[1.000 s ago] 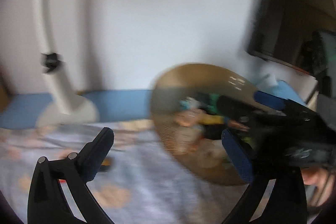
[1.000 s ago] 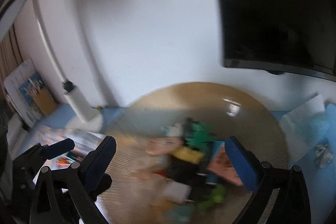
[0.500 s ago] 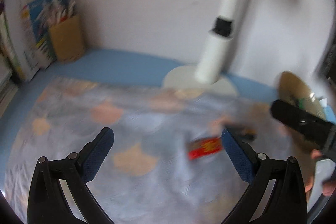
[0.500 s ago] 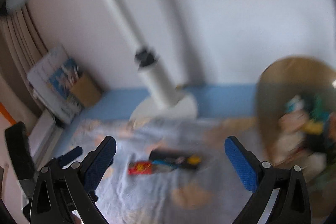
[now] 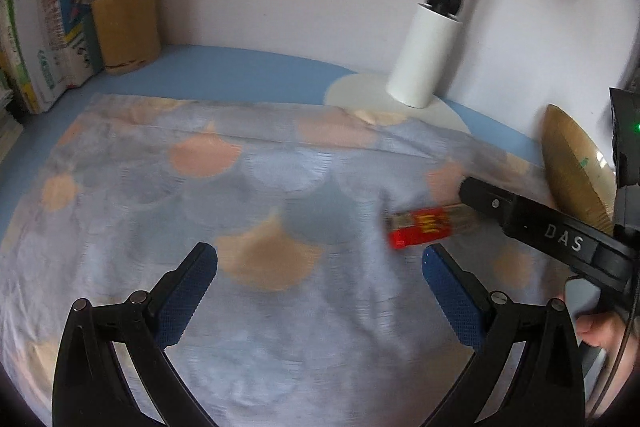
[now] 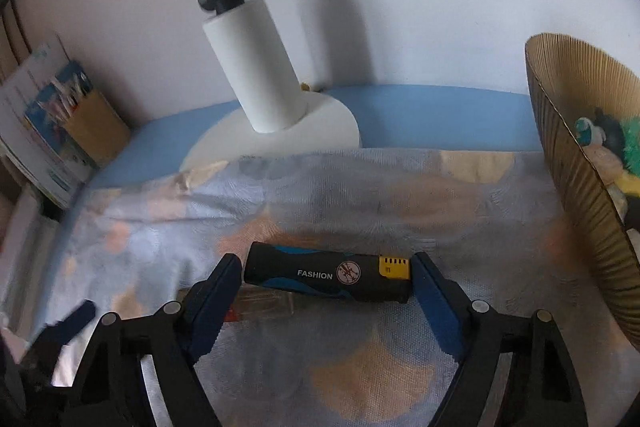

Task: Organize rigid objects
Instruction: 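Grasp the red lighter with the left tool while the right tool grasps the black-blue lighter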

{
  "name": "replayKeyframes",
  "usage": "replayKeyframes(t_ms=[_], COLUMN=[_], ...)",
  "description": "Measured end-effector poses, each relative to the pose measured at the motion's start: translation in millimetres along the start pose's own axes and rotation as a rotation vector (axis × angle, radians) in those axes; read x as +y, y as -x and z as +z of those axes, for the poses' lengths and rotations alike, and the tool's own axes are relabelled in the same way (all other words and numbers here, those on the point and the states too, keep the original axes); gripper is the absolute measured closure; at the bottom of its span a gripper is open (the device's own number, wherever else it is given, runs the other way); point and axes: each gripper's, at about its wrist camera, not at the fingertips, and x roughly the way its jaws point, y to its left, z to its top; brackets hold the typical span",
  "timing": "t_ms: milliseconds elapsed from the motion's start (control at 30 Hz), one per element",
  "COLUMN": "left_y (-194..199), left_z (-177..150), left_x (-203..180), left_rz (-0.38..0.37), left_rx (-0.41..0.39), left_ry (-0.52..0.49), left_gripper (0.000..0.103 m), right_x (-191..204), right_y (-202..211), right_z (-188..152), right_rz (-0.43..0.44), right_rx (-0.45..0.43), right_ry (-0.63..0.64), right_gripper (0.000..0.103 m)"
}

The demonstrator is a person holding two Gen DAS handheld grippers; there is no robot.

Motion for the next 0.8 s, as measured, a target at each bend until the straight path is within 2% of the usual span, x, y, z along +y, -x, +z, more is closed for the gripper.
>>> replayKeyframes(t_ms=[133,167,267,333,467,600,800], left_y=[-12,-15,-23,-28,-39,-53,-61], left_z=[0,0,-2,-3,-1,4,11], left_x=[-19,-26,-47,-60,-83,-100,-102], left_rz=[-0.084,-0.085,-0.022,0.016,0.064,0.181,0.209], left_rx=[0.050,0.059,0.060,0.053,0.051,0.063,0.060], left_ry=[0.023,0.027,0.006,-0.012,-0.011,-0.020,0.026], left_gripper=[0.001,0.001,0.001,0.001,0.001,0.000,0.000], right_x=[-24,-32,-63,-78,-84,-98,-100], right_y=[18,25,50,67,88,91,93], right_z=[-8,-12,-26,-35,-54,-63,-65], right_rz=[0.042,0.049,0.061,0.039,0.018,0.026,0.027], right_rx=[-0.020,-0.031,-0.060,-0.092,-0.132,-0.128,-0.135], right_ry=[-0.013,-0.024,-0.078,-0.069,-0.050,-0.089,-0.095], right_gripper=[0.019,0.019,0.019,0.019,0.019,0.019,0.019])
